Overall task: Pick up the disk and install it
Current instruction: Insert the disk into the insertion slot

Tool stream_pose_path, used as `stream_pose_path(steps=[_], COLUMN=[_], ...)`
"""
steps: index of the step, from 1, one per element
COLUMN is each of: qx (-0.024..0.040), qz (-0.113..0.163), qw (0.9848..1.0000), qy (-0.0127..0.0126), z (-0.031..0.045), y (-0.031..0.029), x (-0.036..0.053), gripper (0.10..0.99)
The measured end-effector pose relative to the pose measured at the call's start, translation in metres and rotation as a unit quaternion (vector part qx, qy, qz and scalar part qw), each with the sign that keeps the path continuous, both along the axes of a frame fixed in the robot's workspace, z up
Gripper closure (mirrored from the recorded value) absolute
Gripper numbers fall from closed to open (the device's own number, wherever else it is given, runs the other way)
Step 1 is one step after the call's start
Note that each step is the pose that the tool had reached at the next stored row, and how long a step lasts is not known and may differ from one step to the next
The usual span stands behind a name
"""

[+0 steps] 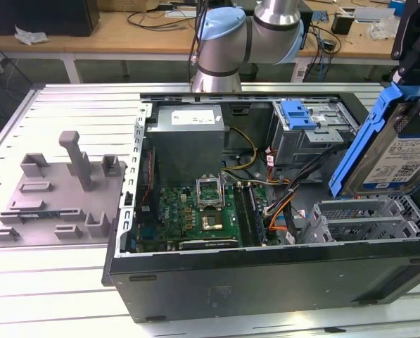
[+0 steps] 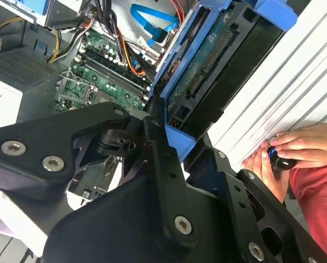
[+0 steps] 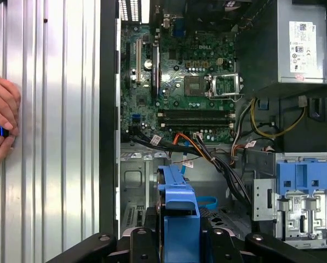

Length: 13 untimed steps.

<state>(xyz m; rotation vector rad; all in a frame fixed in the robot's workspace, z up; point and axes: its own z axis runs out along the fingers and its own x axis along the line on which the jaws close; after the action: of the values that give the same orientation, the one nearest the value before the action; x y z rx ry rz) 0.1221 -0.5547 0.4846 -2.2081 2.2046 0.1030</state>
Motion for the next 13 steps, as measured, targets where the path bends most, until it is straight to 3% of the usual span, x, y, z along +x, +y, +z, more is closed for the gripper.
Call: stream_pose_path(steps=[13], qx=[0.0000], qz=[0.000], qw=[1.0000], qy=[0.0000], z=[-0.0045], y=[0.0001], x=[-0.0030], gripper=[0.718])
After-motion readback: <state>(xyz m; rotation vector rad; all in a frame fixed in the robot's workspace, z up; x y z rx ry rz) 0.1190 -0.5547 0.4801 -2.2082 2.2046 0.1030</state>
